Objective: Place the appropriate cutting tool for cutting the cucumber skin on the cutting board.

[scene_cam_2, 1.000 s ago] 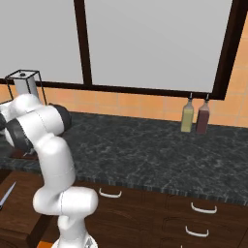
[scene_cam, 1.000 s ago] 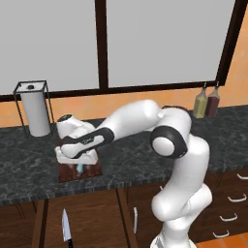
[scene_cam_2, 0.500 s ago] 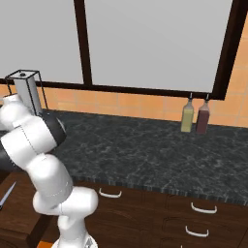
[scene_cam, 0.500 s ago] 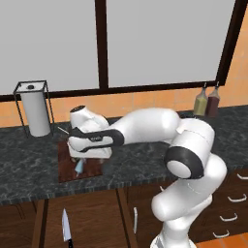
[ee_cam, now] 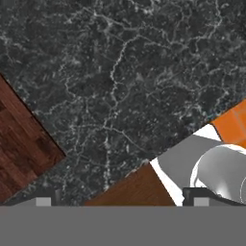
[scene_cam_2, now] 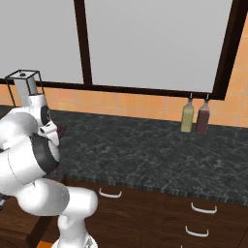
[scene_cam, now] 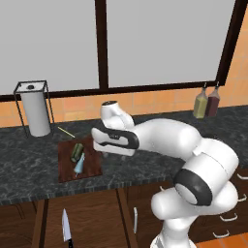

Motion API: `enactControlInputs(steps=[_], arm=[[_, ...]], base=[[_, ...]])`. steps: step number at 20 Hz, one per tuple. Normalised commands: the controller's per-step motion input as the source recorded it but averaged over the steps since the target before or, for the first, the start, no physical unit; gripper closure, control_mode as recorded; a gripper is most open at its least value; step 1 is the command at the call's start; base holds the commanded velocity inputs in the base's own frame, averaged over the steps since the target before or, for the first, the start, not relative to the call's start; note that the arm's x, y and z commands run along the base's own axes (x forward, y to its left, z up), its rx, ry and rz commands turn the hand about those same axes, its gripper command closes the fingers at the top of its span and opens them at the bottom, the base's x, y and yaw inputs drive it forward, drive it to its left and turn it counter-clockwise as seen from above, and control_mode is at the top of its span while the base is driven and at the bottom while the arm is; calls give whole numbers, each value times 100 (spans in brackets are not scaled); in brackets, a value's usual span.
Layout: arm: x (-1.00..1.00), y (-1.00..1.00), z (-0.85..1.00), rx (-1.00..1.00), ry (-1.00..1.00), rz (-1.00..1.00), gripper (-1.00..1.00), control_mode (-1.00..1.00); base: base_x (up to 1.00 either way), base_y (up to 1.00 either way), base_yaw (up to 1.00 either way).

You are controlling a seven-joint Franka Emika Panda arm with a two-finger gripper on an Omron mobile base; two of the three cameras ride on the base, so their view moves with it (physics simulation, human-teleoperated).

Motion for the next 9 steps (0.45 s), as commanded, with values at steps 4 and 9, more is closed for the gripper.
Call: enactControlInputs(steps=[4, 9], arm=[[0, -85, 0, 11, 0, -9, -100, -100], [0, -75, 0, 10, 0, -6, -100, -100]], base=[[0, 0, 0], [0, 0, 0]])
